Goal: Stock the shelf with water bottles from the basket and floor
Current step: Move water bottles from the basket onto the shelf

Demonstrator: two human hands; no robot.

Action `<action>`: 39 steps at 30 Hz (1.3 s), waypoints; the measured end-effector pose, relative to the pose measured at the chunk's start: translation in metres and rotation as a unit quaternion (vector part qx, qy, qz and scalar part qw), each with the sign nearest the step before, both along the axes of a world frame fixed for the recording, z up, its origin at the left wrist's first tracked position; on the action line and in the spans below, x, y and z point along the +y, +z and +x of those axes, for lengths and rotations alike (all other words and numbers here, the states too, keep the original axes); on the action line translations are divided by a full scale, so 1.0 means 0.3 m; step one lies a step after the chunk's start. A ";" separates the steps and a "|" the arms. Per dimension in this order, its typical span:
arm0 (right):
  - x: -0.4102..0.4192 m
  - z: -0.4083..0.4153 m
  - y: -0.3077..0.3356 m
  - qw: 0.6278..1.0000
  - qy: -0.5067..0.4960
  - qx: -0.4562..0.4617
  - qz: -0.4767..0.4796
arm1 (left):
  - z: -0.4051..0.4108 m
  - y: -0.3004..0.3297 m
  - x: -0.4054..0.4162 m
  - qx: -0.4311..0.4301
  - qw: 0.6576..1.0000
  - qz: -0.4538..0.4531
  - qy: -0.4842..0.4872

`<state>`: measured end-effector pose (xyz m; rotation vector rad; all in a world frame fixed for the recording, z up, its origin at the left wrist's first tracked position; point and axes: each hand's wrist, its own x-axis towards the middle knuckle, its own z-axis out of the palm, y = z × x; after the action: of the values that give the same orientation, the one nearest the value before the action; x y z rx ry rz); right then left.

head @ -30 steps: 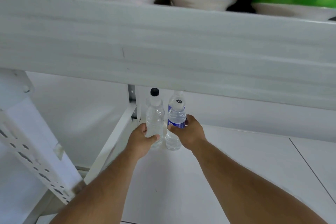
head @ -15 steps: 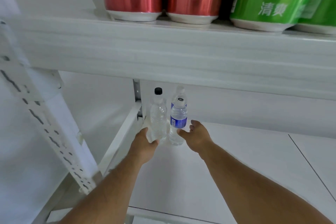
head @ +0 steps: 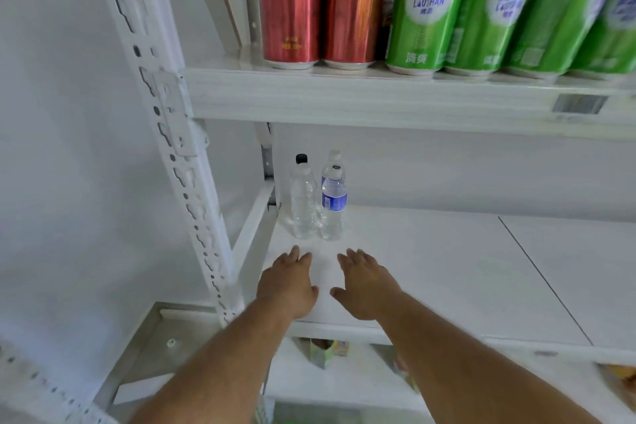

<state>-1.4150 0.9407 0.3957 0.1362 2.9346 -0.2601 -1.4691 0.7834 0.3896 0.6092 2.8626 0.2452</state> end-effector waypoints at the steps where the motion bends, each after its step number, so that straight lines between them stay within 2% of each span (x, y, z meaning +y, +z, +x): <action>1: -0.007 0.025 0.001 1.000 0.008 -0.002 0.008 | 0.023 0.006 -0.008 -0.002 1.000 0.001 0.001; 8: -0.039 0.259 -0.014 0.999 0.039 0.006 0.002 | 0.270 0.000 -0.047 -0.018 1.000 -0.007 0.019; 13: -0.013 0.464 -0.155 0.998 0.051 -0.003 -0.037 | 0.503 -0.097 -0.036 -0.044 0.999 -0.012 0.023; 22: 0.054 0.800 -0.421 0.989 -0.022 -0.112 -0.092 | 0.839 -0.337 -0.017 -0.151 0.987 -0.047 -0.008; 28: 0.046 0.885 -0.509 0.975 -0.085 -0.173 -0.108 | 0.880 -0.465 -0.105 -0.230 0.972 -0.036 0.014; 39: -0.119 0.888 -0.664 0.946 -0.188 -0.243 -0.106 | 0.747 -0.694 -0.270 -0.347 0.937 0.028 0.022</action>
<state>-1.1487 0.9051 0.1966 0.6334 2.3534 -0.5129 -1.2449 0.7024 0.1813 0.3647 2.1895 0.4473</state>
